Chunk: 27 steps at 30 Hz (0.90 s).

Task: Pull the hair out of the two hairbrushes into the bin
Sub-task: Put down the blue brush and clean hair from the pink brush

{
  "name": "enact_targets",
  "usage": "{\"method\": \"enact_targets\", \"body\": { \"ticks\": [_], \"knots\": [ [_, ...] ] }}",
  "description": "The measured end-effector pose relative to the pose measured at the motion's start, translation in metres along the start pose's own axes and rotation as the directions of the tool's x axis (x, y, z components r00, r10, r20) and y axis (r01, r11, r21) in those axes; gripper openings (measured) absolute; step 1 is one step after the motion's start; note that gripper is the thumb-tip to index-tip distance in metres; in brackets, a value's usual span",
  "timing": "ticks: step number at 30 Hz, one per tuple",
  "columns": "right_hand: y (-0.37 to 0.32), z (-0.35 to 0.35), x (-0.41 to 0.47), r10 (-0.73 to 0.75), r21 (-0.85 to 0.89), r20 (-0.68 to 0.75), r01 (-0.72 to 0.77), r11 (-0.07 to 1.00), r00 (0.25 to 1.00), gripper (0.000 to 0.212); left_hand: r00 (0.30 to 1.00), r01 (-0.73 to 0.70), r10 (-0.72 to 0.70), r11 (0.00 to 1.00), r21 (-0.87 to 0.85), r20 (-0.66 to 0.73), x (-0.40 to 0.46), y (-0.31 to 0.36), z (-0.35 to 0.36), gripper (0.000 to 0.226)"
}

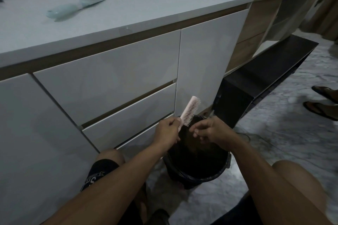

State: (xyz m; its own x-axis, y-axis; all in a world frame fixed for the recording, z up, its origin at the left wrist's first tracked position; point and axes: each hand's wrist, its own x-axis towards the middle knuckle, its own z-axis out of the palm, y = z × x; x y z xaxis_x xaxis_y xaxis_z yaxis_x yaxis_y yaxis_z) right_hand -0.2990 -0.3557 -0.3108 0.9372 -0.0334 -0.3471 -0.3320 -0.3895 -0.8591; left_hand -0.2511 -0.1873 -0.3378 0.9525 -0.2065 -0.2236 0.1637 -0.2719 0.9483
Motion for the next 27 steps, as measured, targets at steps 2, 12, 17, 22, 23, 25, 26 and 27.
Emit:
{"method": "enact_targets", "body": {
  "ticks": [2, 12, 17, 22, 23, 25, 26, 27],
  "knots": [
    [0.0, -0.003, -0.001, -0.014, -0.008, 0.038, 0.014, 1.0, 0.999, 0.019, 1.0, 0.024, -0.024, 1.0, -0.003, -0.015, 0.003, -0.005, 0.001, 0.023],
    [0.001, -0.01, -0.005, 0.02, -0.101, 0.074, -0.012, 0.995, 0.997, 0.016, 0.983, 0.161, -0.167, 0.984, -0.072, -0.075, 0.02, -0.018, -0.014, 0.027],
    [0.007, -0.007, -0.003, 0.155, -0.48, 0.051, -0.112, 0.87, 0.987, 0.028, 0.976, 0.187, -0.193, 0.98, -0.063, -0.102, 0.021, -0.016, -0.014, 0.029],
    [0.021, -0.005, 0.004, 0.244, -0.612, 0.003, -0.191, 0.767, 0.97, 0.024, 0.981, 0.173, -0.177, 0.984, -0.051, -0.076, 0.017, -0.017, -0.011, 0.03],
    [0.023, -0.004, 0.006, 0.224, -0.6, 0.004, -0.177, 0.78, 0.974, 0.028, 0.983, 0.169, -0.172, 0.984, -0.05, -0.071, 0.017, -0.017, -0.01, 0.03],
    [0.025, -0.001, 0.007, 0.188, -0.57, 0.011, -0.148, 0.808, 0.982, 0.033, 0.986, 0.158, -0.161, 0.986, -0.045, -0.052, 0.016, -0.017, -0.009, 0.03],
    [0.026, 0.001, 0.008, 0.18, -0.56, 0.017, -0.14, 0.817, 0.984, 0.034, 0.987, 0.154, -0.156, 0.987, -0.041, -0.044, 0.016, -0.017, -0.008, 0.03],
    [0.028, 0.002, 0.008, 0.174, -0.554, 0.027, -0.13, 0.822, 0.984, 0.033, 0.988, 0.151, -0.153, 0.988, -0.034, -0.039, 0.016, -0.018, -0.008, 0.029]
  ]
}}
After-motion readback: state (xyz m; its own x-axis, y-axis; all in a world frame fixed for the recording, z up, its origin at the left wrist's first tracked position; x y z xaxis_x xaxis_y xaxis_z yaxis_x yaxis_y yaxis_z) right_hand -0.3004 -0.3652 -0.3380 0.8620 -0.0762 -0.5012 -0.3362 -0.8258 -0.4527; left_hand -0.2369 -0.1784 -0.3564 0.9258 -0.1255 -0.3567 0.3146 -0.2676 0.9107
